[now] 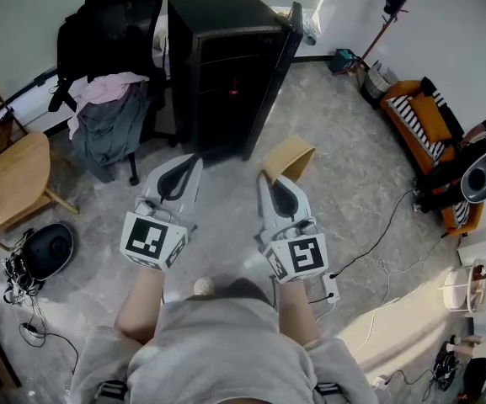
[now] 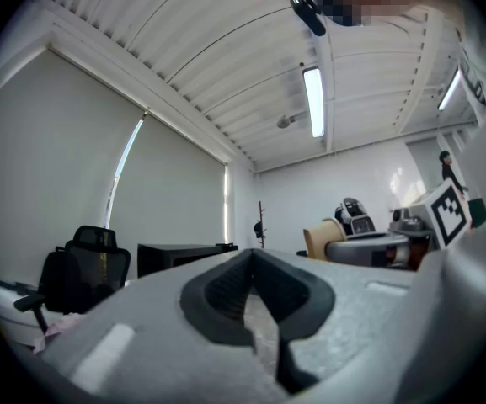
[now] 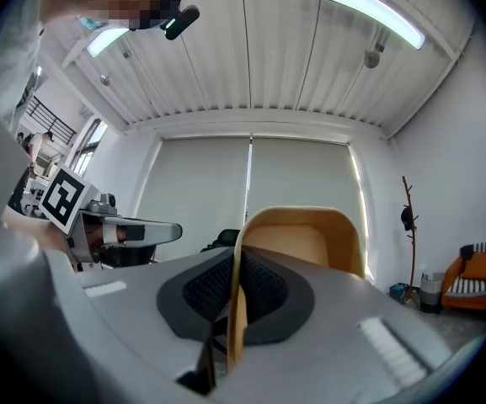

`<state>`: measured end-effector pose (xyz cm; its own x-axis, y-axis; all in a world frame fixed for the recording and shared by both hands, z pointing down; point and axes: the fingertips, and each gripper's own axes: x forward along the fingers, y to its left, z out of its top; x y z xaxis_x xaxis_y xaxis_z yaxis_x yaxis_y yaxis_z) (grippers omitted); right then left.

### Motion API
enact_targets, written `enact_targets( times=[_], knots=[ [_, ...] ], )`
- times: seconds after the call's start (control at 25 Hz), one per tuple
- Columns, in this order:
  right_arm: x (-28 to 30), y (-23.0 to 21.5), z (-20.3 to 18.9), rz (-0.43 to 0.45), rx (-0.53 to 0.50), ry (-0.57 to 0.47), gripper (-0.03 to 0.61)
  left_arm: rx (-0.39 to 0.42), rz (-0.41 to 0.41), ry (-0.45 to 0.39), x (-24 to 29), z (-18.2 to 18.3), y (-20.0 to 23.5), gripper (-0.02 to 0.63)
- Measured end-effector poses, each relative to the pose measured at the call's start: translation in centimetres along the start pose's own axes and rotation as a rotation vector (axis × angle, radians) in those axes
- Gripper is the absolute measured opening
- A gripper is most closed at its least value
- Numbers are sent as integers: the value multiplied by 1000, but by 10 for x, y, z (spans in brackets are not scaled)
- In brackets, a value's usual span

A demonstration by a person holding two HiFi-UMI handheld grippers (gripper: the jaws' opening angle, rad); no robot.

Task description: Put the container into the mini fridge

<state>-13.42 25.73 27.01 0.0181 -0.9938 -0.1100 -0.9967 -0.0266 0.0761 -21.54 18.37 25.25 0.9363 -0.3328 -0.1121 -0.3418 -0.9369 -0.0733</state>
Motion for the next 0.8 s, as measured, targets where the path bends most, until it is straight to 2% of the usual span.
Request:
enact_targets(
  times=[0.36, 0.8],
  knots=[
    [25, -24, -9, 17, 2, 6, 5, -6, 2, -8, 32, -7, 15, 2],
    [99, -87, -16, 99, 10, -11, 5, 5, 70, -16, 110, -12, 56, 2]
  ],
)
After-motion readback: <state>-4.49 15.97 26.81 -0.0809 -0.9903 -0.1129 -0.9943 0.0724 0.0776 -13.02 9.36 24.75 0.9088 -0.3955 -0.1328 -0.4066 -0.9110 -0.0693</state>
